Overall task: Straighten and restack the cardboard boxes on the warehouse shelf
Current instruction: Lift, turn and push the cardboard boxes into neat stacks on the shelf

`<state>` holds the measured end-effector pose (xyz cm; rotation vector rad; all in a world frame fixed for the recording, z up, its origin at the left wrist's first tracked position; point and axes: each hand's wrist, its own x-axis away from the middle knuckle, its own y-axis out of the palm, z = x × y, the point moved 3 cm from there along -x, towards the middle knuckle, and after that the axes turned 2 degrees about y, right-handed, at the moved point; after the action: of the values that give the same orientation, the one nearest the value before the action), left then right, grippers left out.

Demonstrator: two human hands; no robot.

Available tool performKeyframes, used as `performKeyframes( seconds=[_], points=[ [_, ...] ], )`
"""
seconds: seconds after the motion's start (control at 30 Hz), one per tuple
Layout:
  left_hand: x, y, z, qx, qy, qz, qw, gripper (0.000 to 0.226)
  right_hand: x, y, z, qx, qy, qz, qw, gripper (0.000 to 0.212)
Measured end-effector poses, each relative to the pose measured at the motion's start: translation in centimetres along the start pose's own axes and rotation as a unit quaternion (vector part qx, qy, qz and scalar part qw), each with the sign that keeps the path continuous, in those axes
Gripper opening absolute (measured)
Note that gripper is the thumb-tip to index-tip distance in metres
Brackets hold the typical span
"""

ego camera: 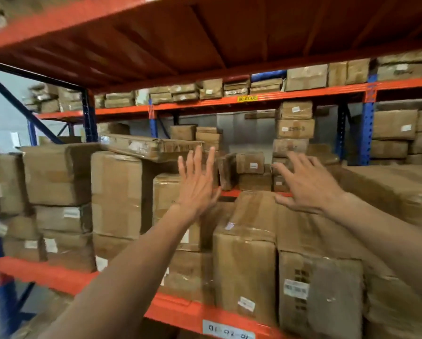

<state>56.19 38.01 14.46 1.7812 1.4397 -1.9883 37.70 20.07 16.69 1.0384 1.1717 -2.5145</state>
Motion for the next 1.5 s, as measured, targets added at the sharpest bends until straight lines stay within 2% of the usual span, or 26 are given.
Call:
performKeyframes(
  seconds=[0.07, 0.13, 0.23, 0.3, 0.37, 0.5, 0.63, 0.7, 0.77, 0.83, 0.93, 1.0, 1.17, 1.23, 1.33, 1.5],
  points=[
    [-1.1, -0.2, -5.6, -0.005, -0.063, 0.012, 0.998, 0.108, -4.0, 0.5, -3.8, -0.052, 0.026, 0.003, 0.998, 0.084],
    [-2.1, -0.1, -10.0, 0.049, -0.138, 0.011, 0.989, 0.112, -7.7, 1.0, -7.0, -0.151, 0.067, -0.006, 0.986, 0.085],
    [-3.9, 0.8, -14.0, 0.161, -0.24, -0.018, 0.957, 0.124, -12.7, 2.5, -10.7, -0.295, 0.115, -0.052, 0.947, 0.092],
    [-4.8, 1.4, -15.1, 0.233, -0.271, -0.039, 0.933, 0.124, -15.5, 3.6, -12.6, -0.374, 0.147, -0.087, 0.912, 0.097],
    [-5.2, 1.9, -15.6, 0.284, -0.273, -0.032, 0.919, 0.108, -17.7, 4.4, -14.4, -0.427, 0.17, -0.107, 0.882, 0.101],
    [-5.2, 1.8, -17.0, 0.372, -0.241, 0.035, 0.896, 0.063, -20.1, 4.8, -17.1, -0.529, 0.186, -0.114, 0.82, 0.1],
    [-4.2, 1.2, -19.4, 0.412, -0.211, 0.074, 0.883, 0.045, -20.9, 4.0, -17.8, -0.623, 0.197, -0.116, 0.748, 0.118],
    [-3.3, 0.3, -20.1, 0.45, -0.19, 0.091, 0.868, 0.036, -21.1, 3.1, -17.9, -0.647, 0.178, -0.103, 0.735, 0.121],
    [-2.7, -0.5, -20.3, 0.488, -0.183, 0.092, 0.848, 0.031, -21.0, 2.2, -17.5, -0.672, 0.147, -0.087, 0.72, 0.115],
    [-2.4, -1.4, -19.9, 0.496, -0.177, 0.089, 0.846, 0.031, -20.7, 1.4, -16.5, -0.699, 0.129, -0.077, 0.699, 0.093],
    [-2.7, -2.8, -17.6, 0.511, -0.159, 0.092, 0.84, 0.023, -19.5, 0.5, -13.4, -0.699, 0.143, -0.031, 0.7, 0.056],
    [-3.3, -3.5, -15.1, 0.522, -0.15, 0.101, 0.834, 0.017, -18.3, -0.2, -10.7, -0.682, 0.163, 0.002, 0.713, 0.048],
    [-5.2, -4.4, -6.6, 0.552, -0.13, 0.09, 0.819, 0.024, -13.4, -1.4, -2.0, -0.631, 0.207, 0.036, 0.747, 0.046],
    [-5.7, -4.7, -2.5, 0.579, -0.117, 0.071, 0.804, 0.028, -10.5, -1.8, 1.9, -0.618, 0.216, 0.036, 0.755, 0.04],
    [-6.1, -5.1, 3.1, 0.581, -0.107, 0.071, 0.804, 0.03, -6.5, -2.6, 7.0, -0.586, 0.24, 0.048, 0.772, 0.03],
    [-6.1, -5.4, 14.2, 0.623, -0.091, 0.029, 0.776, 0.031, 1.7, -3.3, 15.5, -0.53, 0.31, 0.047, 0.788, 0.042]
  ],
)
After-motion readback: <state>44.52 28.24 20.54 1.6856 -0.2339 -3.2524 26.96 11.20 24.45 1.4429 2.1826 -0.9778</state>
